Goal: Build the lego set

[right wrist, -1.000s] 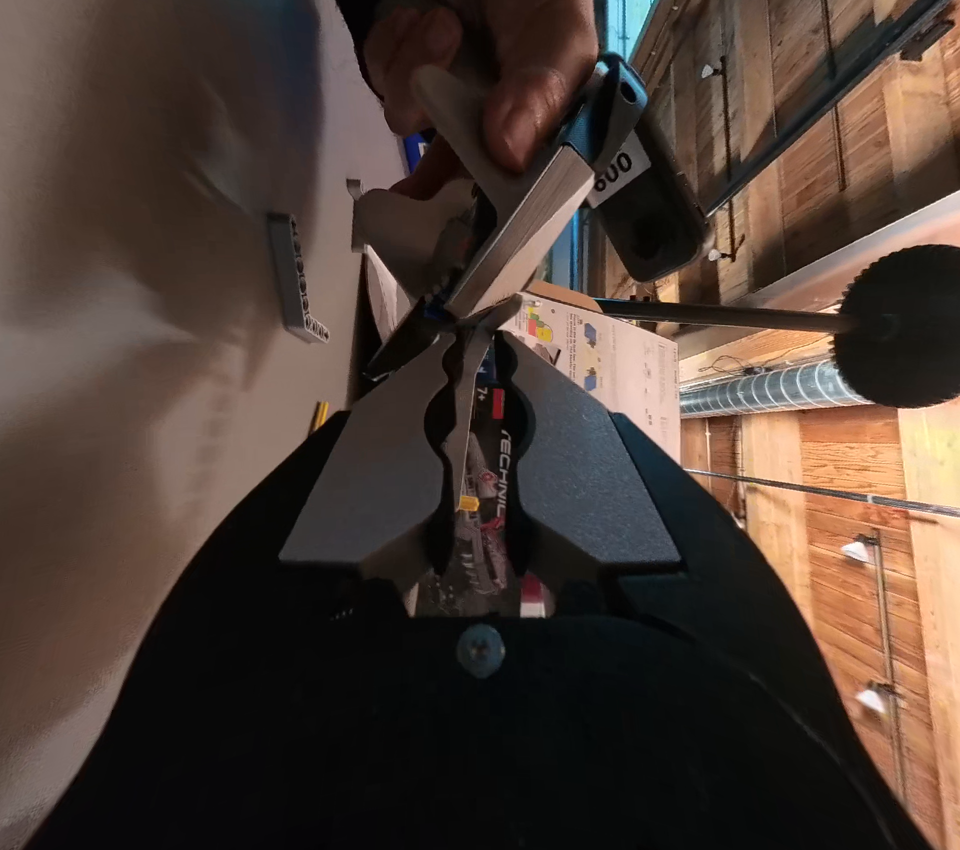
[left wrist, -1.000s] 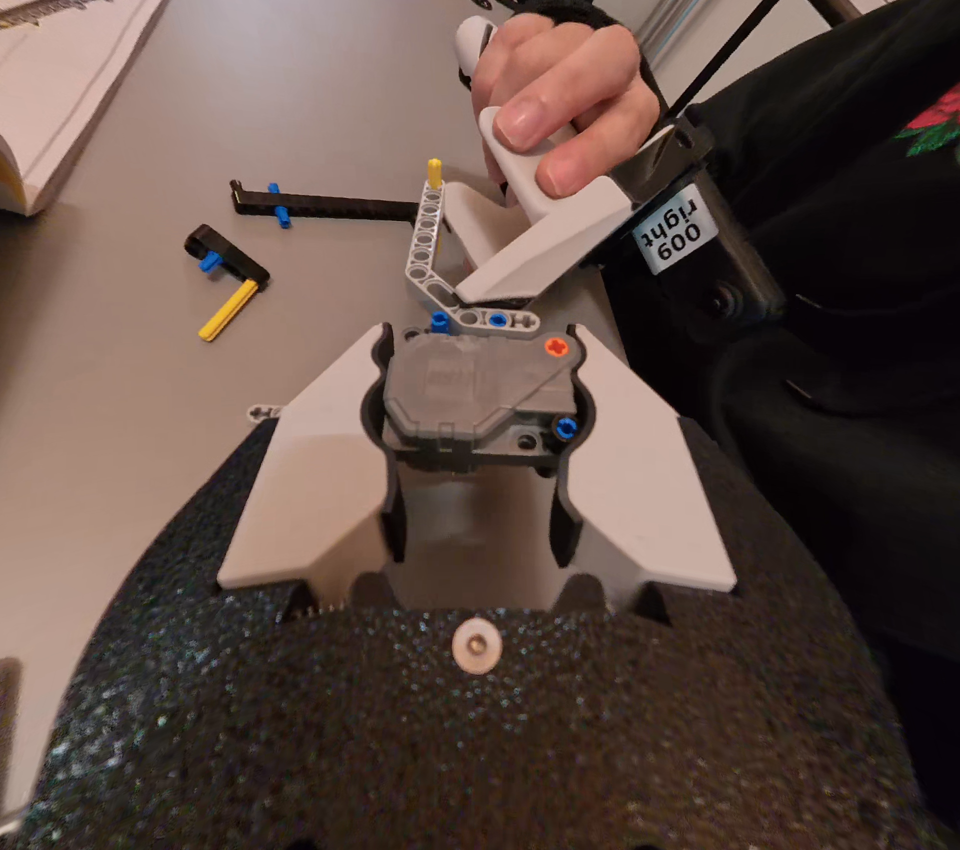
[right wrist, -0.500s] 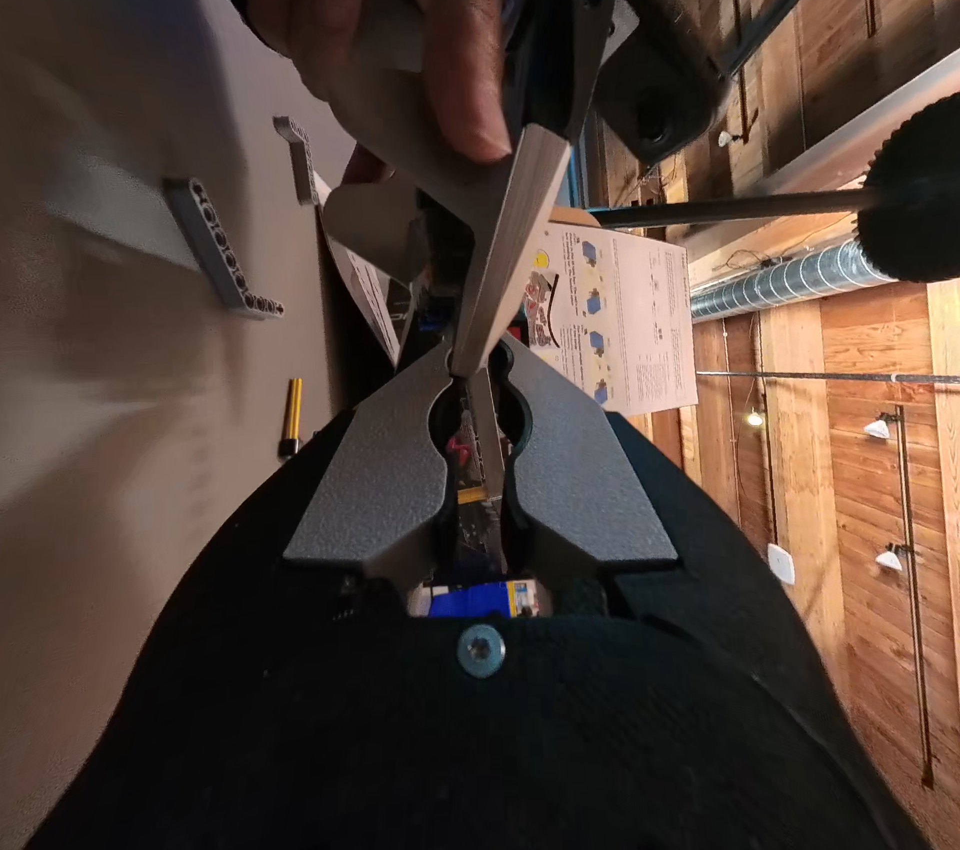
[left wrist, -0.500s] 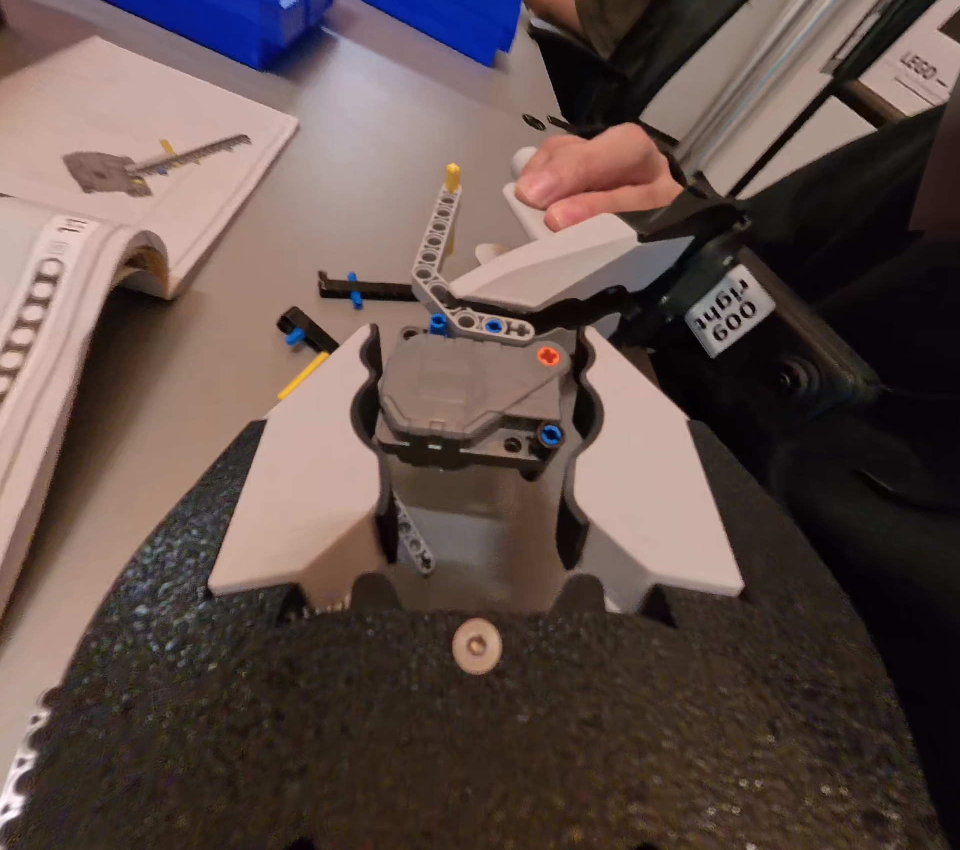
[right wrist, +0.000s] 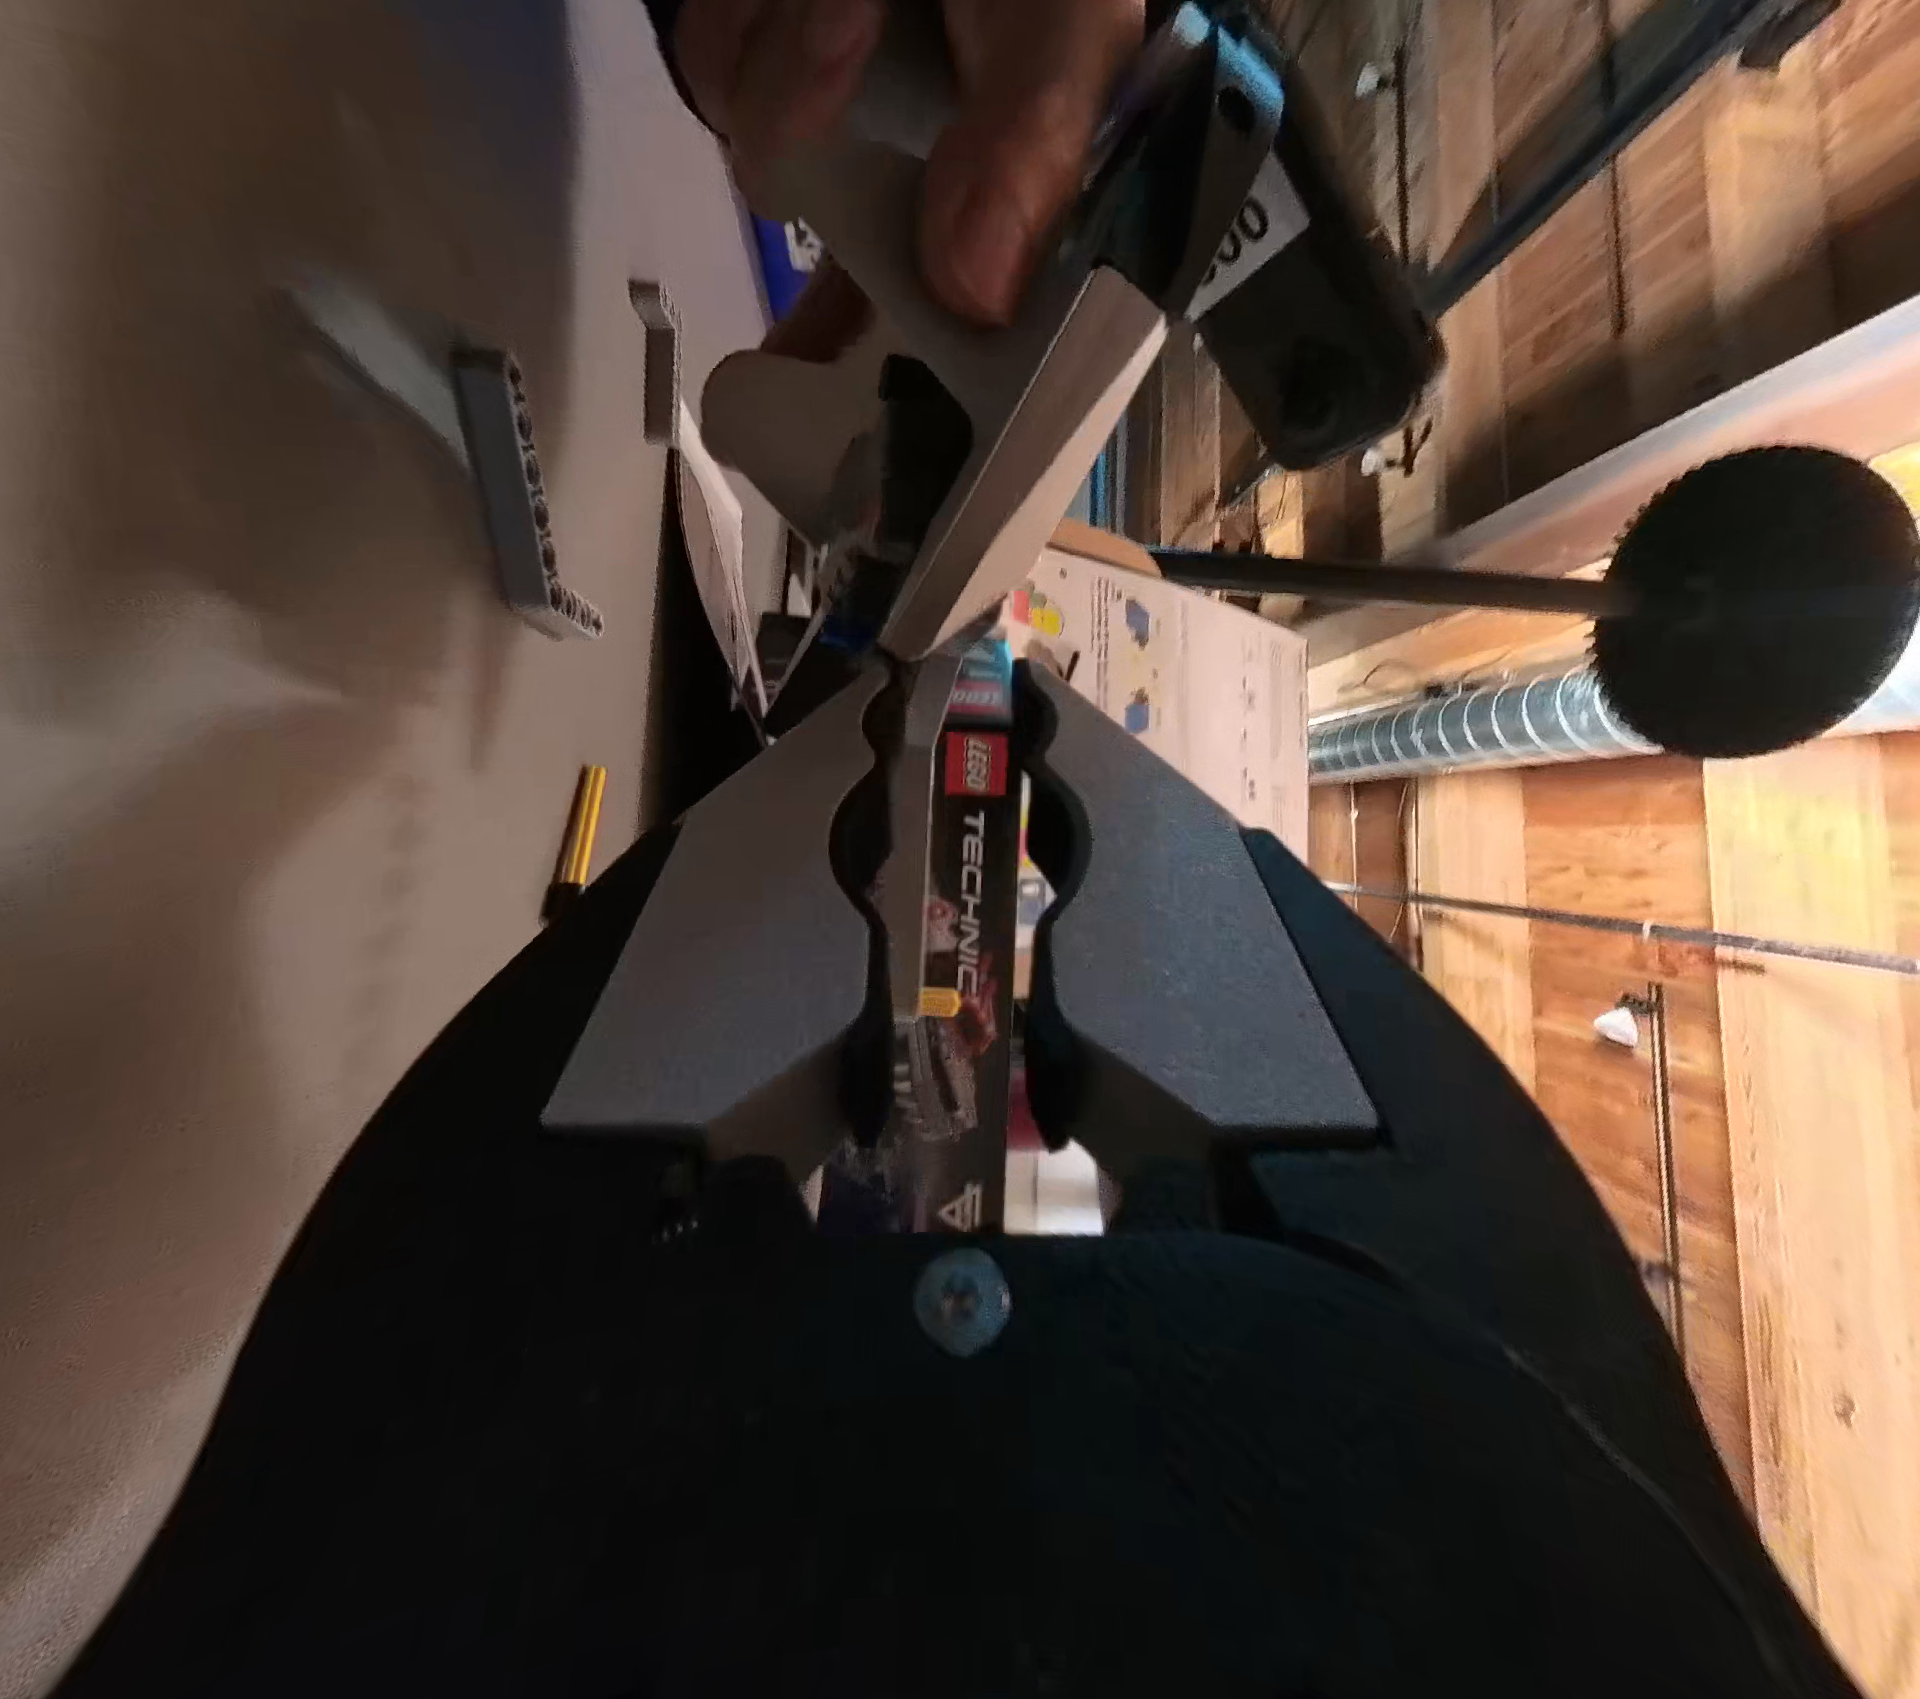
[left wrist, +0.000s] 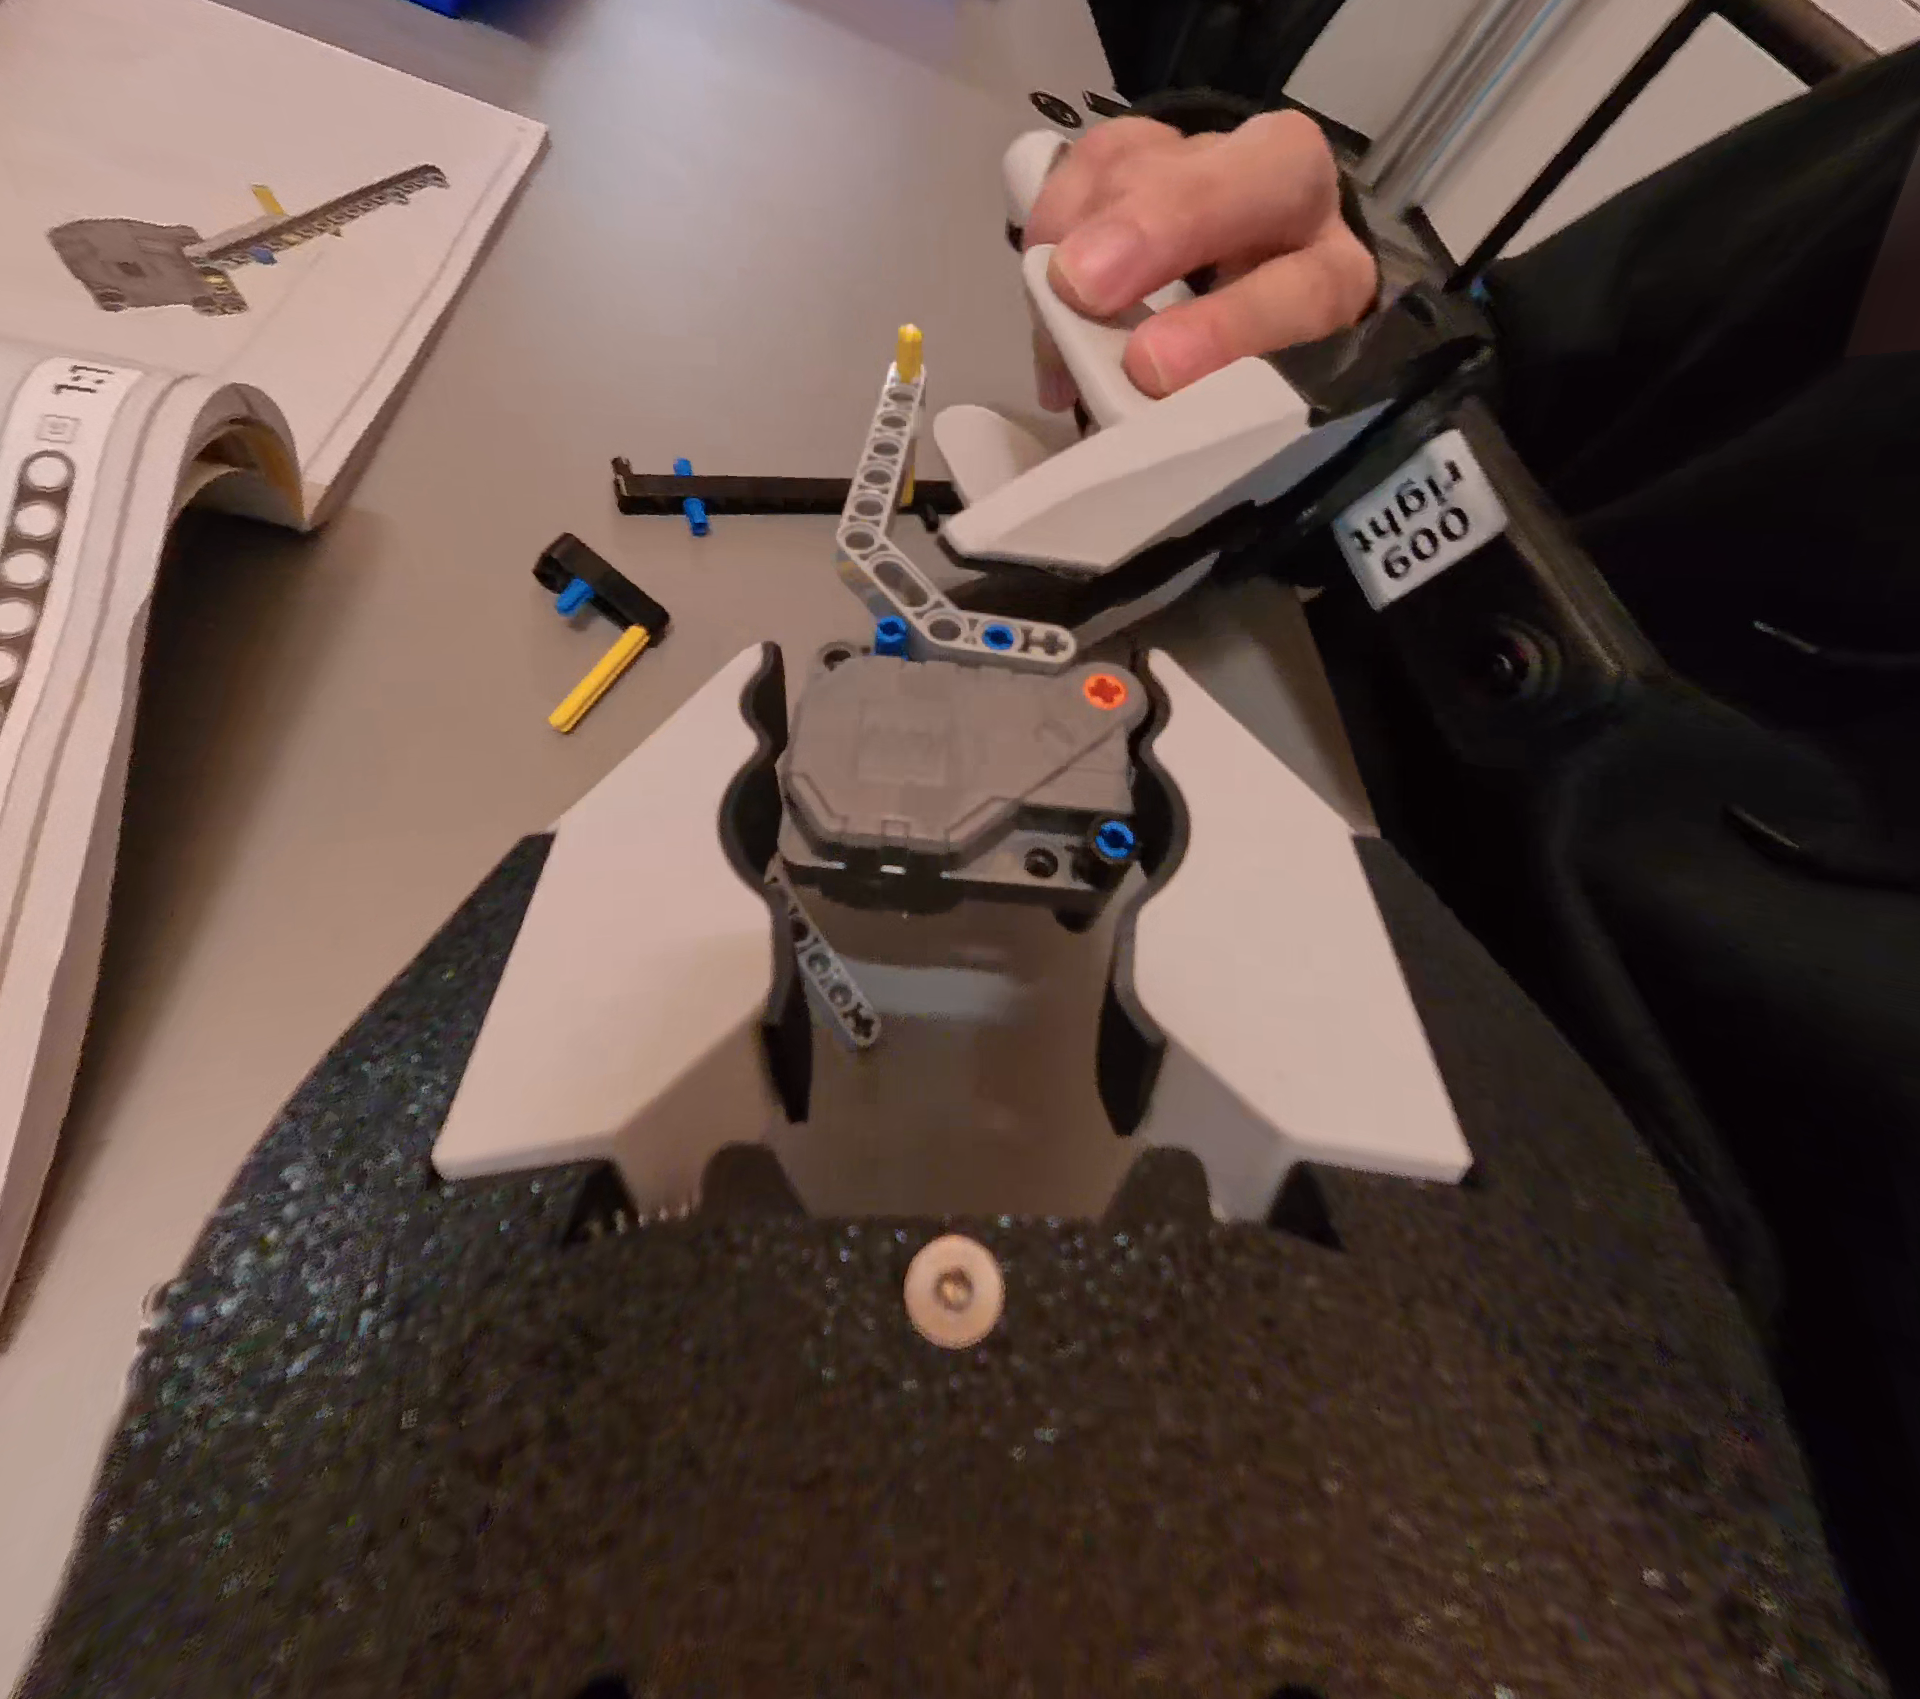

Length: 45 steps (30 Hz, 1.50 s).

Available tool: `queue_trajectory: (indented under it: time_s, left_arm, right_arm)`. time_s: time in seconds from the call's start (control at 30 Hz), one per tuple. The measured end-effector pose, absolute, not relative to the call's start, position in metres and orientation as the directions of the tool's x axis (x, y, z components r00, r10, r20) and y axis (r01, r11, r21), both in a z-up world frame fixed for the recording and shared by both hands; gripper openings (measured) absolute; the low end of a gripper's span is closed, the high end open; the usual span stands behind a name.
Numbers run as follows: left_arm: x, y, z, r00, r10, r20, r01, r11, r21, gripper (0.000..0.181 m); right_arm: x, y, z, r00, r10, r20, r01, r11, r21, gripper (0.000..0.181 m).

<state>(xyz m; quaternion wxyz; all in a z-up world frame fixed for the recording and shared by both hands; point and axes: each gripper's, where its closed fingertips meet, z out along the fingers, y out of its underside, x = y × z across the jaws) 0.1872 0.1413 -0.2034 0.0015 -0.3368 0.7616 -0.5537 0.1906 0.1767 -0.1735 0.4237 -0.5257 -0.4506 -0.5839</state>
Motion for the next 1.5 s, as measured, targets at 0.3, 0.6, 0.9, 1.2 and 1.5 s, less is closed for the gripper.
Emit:
queue_trajectory:
  time_s: [0.3, 0.6, 0.9, 1.2, 1.5]
  left_arm:
    - [0.186, 0.145, -0.201, -0.79, -0.513, 0.336, -0.478, 0.172, -0.861, 0.064]
    - [0.223, 0.165, -0.2, -0.646, -0.737, 0.2, -0.428, 0.132, -0.894, 0.063]
    - [0.231, 0.172, -0.212, -0.58, -0.815, -0.012, -0.398, 0.297, -0.868, 0.063]
    - [0.239, 0.179, -0.212, -0.462, -0.864, -0.2, -0.365, 0.391, -0.845, 0.05]
    - [0.24, 0.181, -0.202, -0.364, -0.914, -0.177, -0.287, 0.291, -0.913, 0.053]
  right_arm:
    - [0.189, 0.18, -0.18, 0.043, 0.023, 0.999, 0.967, -0.251, -0.036, 0.006]
    - [0.231, 0.171, -0.174, 0.075, -0.039, 0.996, 0.87, -0.486, -0.084, 0.005]
    - [0.229, 0.174, -0.181, 0.054, 0.001, 0.999, 0.868, -0.494, -0.046, 0.004]
    - [0.231, 0.172, -0.18, 0.065, -0.011, 0.998, 0.865, -0.499, -0.062, 0.005]
    - [0.225, 0.174, -0.174, 0.2, -0.084, 0.976, 0.848, -0.484, -0.215, 0.005]
